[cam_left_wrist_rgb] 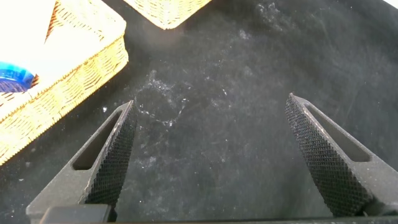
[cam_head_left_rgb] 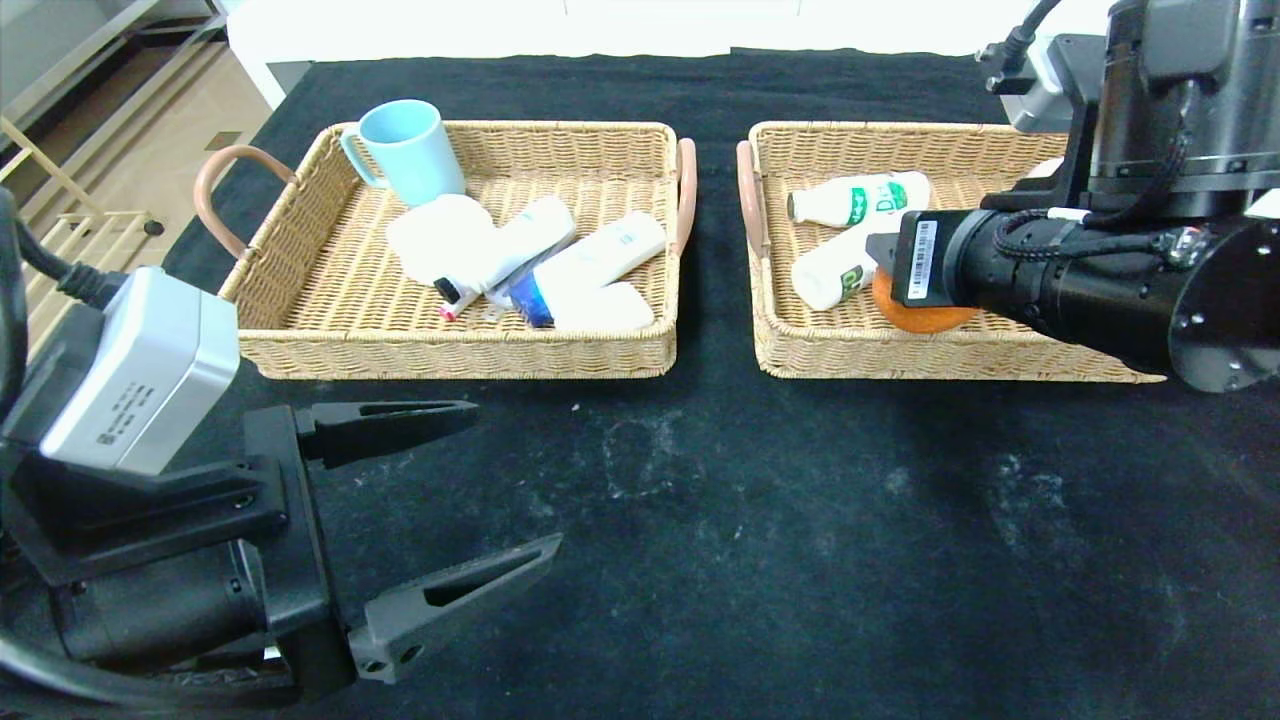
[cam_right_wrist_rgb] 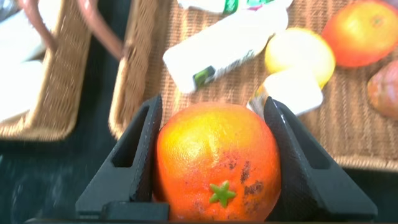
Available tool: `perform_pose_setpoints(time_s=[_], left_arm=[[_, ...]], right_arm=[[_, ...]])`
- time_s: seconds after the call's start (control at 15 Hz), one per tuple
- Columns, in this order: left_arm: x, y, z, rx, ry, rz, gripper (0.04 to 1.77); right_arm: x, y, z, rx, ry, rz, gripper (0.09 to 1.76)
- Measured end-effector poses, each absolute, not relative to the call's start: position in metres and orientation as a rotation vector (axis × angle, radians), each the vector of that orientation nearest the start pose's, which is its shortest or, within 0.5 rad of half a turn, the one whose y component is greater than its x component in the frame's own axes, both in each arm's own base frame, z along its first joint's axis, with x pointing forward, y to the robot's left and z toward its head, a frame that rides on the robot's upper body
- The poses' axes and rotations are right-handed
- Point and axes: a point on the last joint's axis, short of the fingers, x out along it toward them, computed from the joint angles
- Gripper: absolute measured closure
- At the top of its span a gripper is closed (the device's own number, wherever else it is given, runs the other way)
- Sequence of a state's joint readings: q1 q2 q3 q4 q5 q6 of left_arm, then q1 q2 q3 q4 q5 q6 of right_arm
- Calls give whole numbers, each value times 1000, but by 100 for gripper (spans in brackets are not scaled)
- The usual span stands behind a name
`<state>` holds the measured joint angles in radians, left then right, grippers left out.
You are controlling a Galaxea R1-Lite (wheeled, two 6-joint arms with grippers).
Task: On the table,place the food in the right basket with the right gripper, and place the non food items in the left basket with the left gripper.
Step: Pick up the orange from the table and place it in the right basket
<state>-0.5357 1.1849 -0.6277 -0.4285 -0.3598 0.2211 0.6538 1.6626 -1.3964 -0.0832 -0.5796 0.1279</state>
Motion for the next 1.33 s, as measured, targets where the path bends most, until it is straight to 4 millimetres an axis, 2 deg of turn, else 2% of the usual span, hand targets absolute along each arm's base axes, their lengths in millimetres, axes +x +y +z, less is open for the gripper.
perform_pose_setpoints(time_s=[0.33,0.6,1.0,1.33], left_arm=[[146,-96,237,217,29,-903,9],[146,-96,238,219,26,-903,9],[146,-96,237,219,28,-904,9],[146,-96,237,219,29,-904,9]], right_arm=[[285,177,314,27,93,9,71],[305,168,308,20,77,-9,71],[319,161,299,8,96,-40,71],[322,161,297,8,101,-39,71]])
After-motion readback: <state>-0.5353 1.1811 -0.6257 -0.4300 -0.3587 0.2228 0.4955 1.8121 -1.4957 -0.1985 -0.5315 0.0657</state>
